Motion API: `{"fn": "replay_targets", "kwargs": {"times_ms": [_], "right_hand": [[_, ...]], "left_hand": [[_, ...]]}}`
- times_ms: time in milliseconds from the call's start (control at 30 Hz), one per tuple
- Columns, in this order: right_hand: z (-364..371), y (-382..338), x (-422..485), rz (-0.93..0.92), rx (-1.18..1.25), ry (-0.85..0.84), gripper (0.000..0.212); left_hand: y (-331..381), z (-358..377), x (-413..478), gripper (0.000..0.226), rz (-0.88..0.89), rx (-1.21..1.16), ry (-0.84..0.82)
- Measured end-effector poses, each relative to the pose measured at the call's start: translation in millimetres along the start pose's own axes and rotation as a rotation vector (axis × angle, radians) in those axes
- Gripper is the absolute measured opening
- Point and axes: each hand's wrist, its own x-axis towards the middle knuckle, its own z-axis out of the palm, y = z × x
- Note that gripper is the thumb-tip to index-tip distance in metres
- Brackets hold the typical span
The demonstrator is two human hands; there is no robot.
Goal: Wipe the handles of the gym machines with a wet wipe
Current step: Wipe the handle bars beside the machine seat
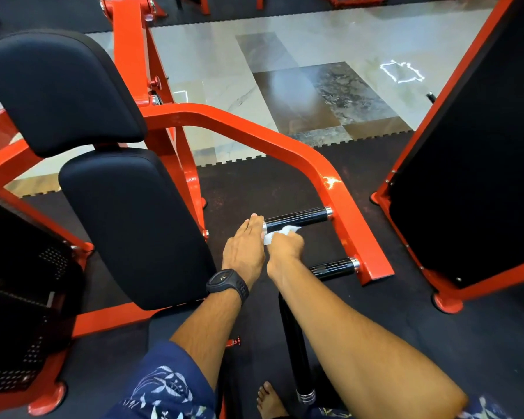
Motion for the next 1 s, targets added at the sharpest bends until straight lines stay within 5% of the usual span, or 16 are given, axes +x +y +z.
{"fn": "replay_targets", "kwargs": {"times_ms": [133, 300, 500, 633, 800, 1000], "right_hand": [[-0.8, -15.4, 7.9, 0.036, 0.170, 0.087, 0.026], [-0.8, -2.4, 3.2, 0.091, 0.066, -0.081, 0.031], [-0.4, -3.6, 4.2, 0.056, -0.005, -0.028, 0.024], [-8.2, 3.9, -11.9, -0.406, -0.675, 0.064, 0.018], [-26.3, 8.4, -24.9, -0.725, -0.838, -0.102, 0.028], [-30.0, -1.0, 17.3, -1.397, -1.509, -0.258, 0.035]], "left_hand": [[-0.7, -0.3, -1.5, 0.048, 0.019, 0.006, 0.011], [-0.7, 0.7, -1.3, 0.051, -0.004, -0.020, 0.004], [0.1, -0.6, -3.7, 0.051, -0.008, -0.033, 0.003], [3.6, -6.3, -5.1, 0.053, -0.010, -0.081, -0.040], [4.7, -7.2, -8.0, 0.049, -0.023, -0.140, 0.014], [6.5, -4.2, -11.0, 0.046, -0.040, -0.144, 0.062]]}}
